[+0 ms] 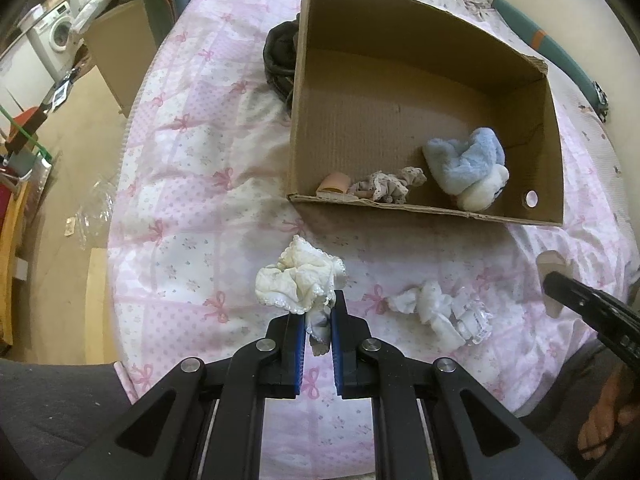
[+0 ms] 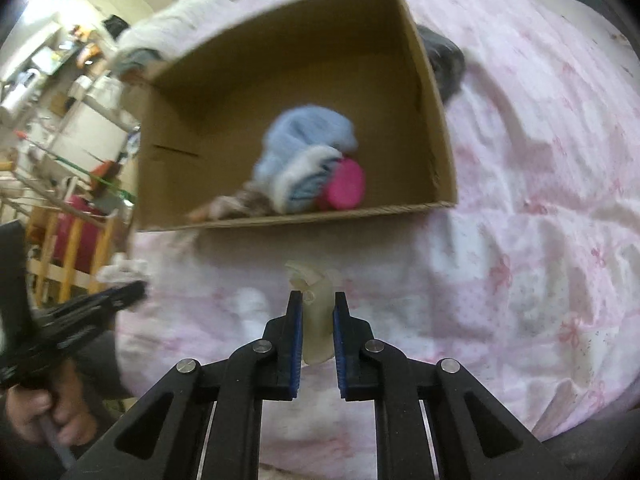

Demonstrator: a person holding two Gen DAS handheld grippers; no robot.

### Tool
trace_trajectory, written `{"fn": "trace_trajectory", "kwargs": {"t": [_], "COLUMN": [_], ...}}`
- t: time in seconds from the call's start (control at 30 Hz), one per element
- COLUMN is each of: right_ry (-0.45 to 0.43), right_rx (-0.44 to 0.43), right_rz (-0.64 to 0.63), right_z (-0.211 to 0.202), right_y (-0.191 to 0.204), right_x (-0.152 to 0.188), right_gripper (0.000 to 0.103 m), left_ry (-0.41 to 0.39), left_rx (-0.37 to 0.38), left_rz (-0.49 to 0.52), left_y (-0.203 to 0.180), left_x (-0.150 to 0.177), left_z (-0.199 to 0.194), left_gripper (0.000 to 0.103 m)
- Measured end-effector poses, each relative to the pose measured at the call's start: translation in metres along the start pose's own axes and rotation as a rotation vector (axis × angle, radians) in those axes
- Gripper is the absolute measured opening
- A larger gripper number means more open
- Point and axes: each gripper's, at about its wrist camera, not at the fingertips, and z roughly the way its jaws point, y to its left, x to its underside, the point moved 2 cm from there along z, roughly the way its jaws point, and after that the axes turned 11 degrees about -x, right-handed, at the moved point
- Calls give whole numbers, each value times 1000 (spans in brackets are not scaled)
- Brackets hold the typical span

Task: Organize soft objects
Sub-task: 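Grasp the clear plastic piece with the right tool while the left tool holds the white cloth, then carry the plastic piece and white cloth into the box and open both tools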

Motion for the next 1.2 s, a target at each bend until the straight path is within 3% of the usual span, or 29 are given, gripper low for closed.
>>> {"fn": "trace_trajectory", "kwargs": {"t": [0.53, 0.83, 0.97, 1.2], "right_ry": [-38, -150, -217, -206], "right_rx": [-95, -111, -57, -39], "right_rz": [-40, -103, -130, -58], "right_z": [3, -36, -47, -22], "right_y": [15, 27, 20, -11], "right_x": [-7, -48, -72, -84], "right_gripper": [15, 15, 15, 15], "left_ry": [-77, -223, -241, -249], "left_rx": [-37, -40, -53, -55], "left_rz": [-3, -19, -4, 14], "left_y": [2, 3, -12, -33], "left_x": [-6, -65, -93, -106], "left_z": [-23, -70, -66, -34], "left_gripper": [10, 10, 10, 10]}}
